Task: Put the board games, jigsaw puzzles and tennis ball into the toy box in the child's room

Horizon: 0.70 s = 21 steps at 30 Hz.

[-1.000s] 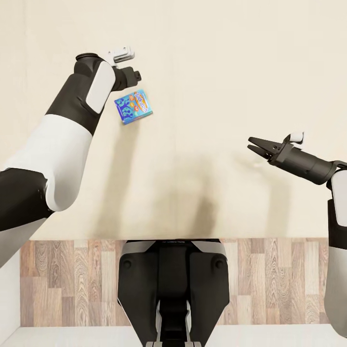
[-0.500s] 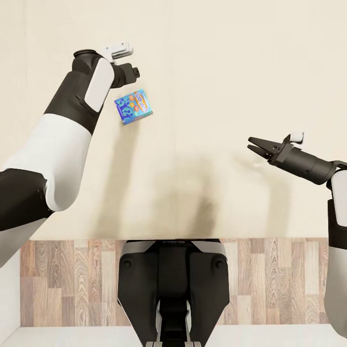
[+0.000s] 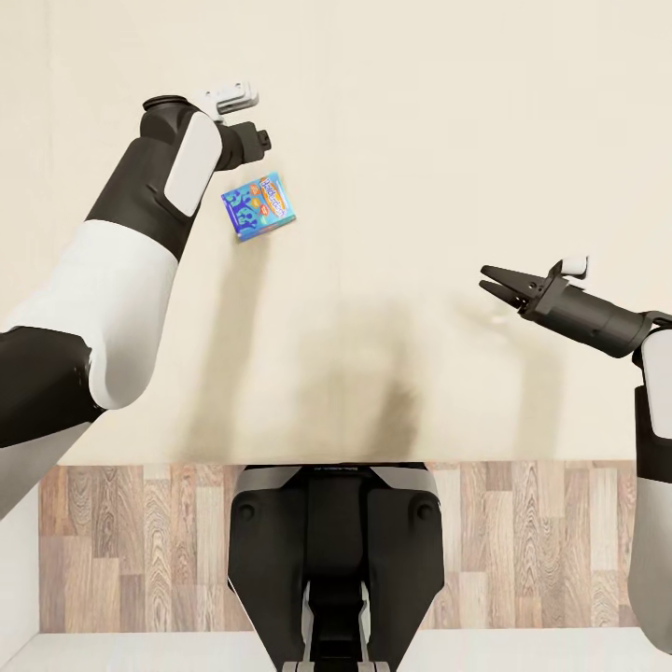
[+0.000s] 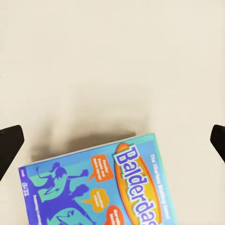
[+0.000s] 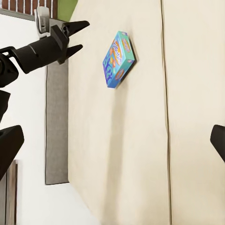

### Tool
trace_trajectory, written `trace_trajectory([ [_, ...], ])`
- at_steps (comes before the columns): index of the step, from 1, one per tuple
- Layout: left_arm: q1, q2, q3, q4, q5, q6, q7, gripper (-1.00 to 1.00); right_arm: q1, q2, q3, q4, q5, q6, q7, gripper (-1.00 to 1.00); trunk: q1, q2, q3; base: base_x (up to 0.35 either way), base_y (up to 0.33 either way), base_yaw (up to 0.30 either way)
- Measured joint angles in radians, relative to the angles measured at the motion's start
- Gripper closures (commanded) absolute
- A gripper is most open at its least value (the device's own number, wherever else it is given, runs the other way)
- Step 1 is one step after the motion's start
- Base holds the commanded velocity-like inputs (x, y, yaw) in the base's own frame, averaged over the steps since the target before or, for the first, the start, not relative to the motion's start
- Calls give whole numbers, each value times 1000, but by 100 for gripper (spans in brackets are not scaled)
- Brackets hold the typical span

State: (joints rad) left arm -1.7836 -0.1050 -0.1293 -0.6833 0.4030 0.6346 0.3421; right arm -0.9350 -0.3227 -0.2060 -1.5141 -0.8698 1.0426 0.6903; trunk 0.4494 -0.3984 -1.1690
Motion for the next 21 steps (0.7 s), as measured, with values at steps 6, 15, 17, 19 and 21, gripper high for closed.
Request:
trace_trajectory([
  [6,0,-1,-1,0,0,-1,0,-100,0,-1,-1,0,0,0,0,-100,0,0,0,0,0,0],
  [15,0,0,-2,0,1,-1,-1,-100,1,-1,0,0,0,0,0,-100,0,0,-3,0,0,0],
  [17,0,0,-2,0,1,-1,-1,-100,1,-1,0,0,0,0,0,-100,0,0,-5,0,0,0],
  [19,0,1,-1,0,1,-1,-1,-100,1,-1,0,0,0,0,0,-100,0,0,-7,0,0,0],
  [21,0,1,-1,0,1,-1,-1,-100,1,-1,0,0,0,0,0,-100,0,0,-10,0,0,0],
])
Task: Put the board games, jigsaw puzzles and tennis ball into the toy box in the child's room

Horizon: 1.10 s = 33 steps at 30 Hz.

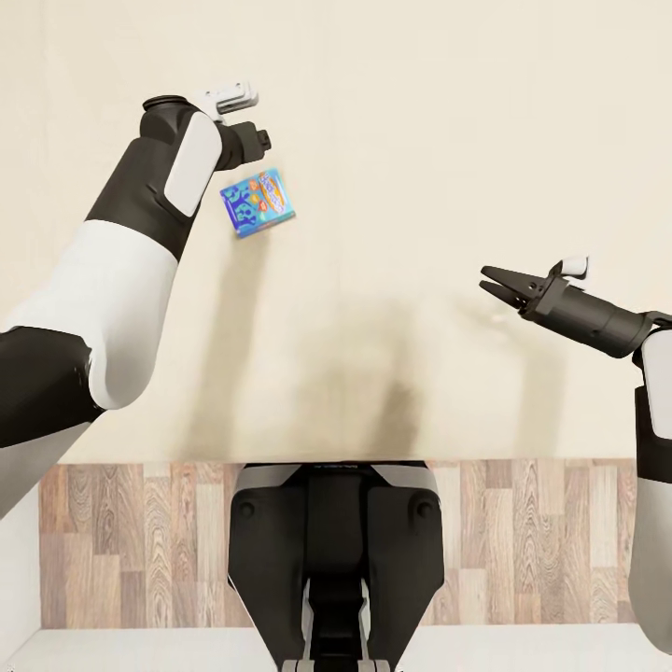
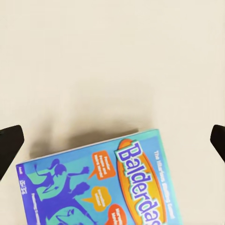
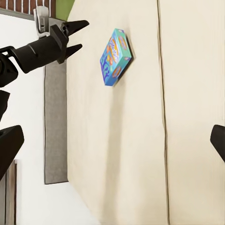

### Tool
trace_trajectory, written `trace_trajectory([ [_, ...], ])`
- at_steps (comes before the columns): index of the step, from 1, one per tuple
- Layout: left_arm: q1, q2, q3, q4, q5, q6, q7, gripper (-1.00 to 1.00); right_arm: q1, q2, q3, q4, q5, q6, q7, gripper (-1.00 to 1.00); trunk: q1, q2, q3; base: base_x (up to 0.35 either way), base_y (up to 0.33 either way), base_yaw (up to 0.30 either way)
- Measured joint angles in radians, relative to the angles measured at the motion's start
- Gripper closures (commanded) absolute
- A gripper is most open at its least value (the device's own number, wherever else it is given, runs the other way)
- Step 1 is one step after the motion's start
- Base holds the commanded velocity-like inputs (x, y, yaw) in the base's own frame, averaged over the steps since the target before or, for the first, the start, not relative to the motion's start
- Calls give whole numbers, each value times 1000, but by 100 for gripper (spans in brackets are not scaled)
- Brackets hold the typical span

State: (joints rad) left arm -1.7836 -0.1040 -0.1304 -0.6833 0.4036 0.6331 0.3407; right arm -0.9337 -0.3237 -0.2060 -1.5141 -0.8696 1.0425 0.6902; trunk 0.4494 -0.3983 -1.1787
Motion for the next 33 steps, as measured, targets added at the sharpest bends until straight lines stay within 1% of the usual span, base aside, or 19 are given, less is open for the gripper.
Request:
trace_trajectory([
  [23,0,2,2,0,-1,-1,1,-100,0,1,1,0,1,0,0,-100,0,0,-29,0,0,0],
  [33,-7,1,3,-8,-1,-3,1,-100,11,1,-1,0,2,0,1,-100,0,0,-41,0,0,0],
])
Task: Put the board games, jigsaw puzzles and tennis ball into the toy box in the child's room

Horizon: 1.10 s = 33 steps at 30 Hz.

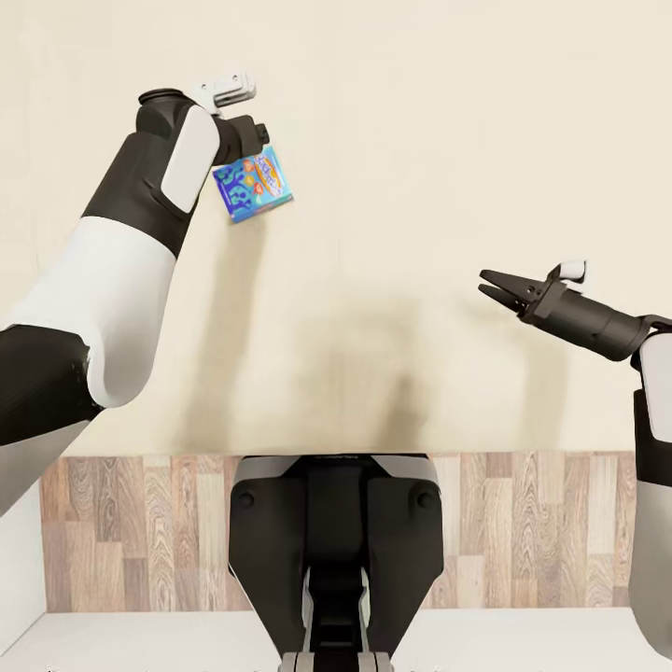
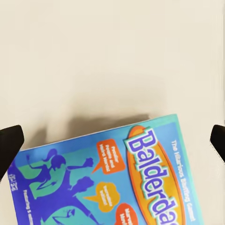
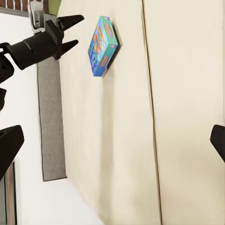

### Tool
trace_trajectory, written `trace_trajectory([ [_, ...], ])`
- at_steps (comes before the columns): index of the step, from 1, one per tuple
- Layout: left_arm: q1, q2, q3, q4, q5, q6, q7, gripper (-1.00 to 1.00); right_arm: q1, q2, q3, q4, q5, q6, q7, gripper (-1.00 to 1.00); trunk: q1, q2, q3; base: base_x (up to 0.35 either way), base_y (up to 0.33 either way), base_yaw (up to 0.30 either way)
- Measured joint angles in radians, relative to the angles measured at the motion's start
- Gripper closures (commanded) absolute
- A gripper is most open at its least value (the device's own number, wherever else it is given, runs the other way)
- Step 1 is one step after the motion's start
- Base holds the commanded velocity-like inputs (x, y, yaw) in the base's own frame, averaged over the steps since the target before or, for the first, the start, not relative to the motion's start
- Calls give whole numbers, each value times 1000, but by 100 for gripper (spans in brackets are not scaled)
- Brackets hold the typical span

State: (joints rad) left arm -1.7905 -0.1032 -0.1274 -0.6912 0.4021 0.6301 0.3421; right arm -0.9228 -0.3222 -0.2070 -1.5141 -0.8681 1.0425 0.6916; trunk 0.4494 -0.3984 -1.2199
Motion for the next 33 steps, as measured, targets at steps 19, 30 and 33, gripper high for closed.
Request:
trace_trajectory([
  [19,-11,1,-1,-8,-2,-1,1,-100,2,0,1,0,0,0,0,-100,0,0,-12,0,0,0],
  [30,-11,1,-1,-8,-2,-3,32,-100,4,0,2,0,0,0,0,-100,0,0,-12,0,0,0],
  [33,-11,1,-1,-8,-2,-8,34,-100,4,0,2,0,0,0,-1,-100,0,0,-12,0,0,0],
])
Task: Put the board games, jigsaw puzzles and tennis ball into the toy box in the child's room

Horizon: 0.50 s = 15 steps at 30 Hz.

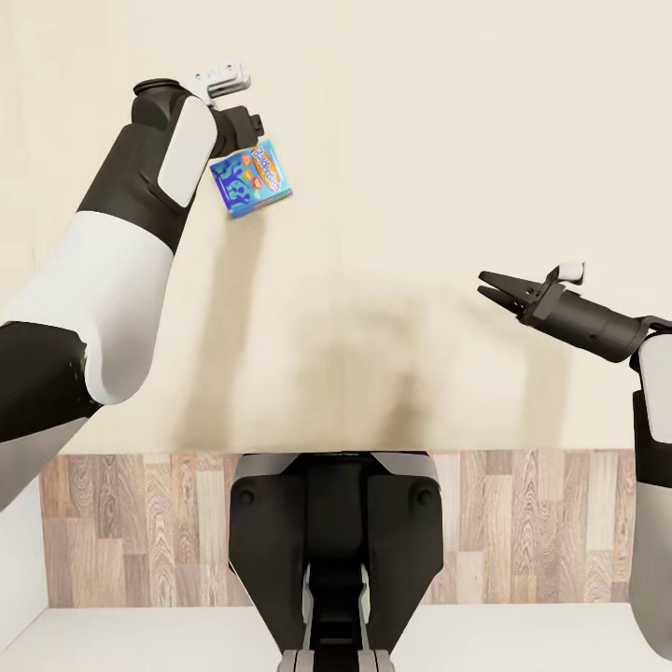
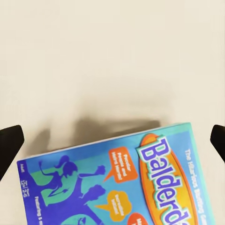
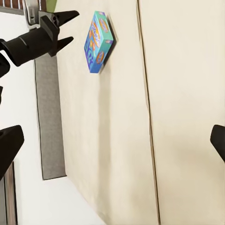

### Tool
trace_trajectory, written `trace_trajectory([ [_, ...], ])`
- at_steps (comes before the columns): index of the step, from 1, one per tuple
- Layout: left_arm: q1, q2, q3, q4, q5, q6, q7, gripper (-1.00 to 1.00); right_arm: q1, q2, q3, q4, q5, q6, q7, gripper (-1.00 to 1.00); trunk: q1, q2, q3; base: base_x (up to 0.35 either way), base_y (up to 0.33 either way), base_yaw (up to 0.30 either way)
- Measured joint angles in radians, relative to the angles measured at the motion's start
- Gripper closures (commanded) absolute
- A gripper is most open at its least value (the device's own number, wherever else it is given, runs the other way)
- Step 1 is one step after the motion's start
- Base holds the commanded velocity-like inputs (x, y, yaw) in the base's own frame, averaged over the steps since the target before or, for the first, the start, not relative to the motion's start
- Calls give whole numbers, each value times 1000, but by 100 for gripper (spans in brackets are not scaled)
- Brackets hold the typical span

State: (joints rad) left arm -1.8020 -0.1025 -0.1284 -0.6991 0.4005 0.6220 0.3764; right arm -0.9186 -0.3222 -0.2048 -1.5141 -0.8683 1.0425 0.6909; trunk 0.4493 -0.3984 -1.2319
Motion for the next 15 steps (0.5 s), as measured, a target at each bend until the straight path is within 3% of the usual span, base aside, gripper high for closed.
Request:
trace_trajectory([
  [15,-13,-1,0,0,0,-15,2,-100,0,0,3,0,0,0,0,-100,0,0,-9,0,0,0],
])
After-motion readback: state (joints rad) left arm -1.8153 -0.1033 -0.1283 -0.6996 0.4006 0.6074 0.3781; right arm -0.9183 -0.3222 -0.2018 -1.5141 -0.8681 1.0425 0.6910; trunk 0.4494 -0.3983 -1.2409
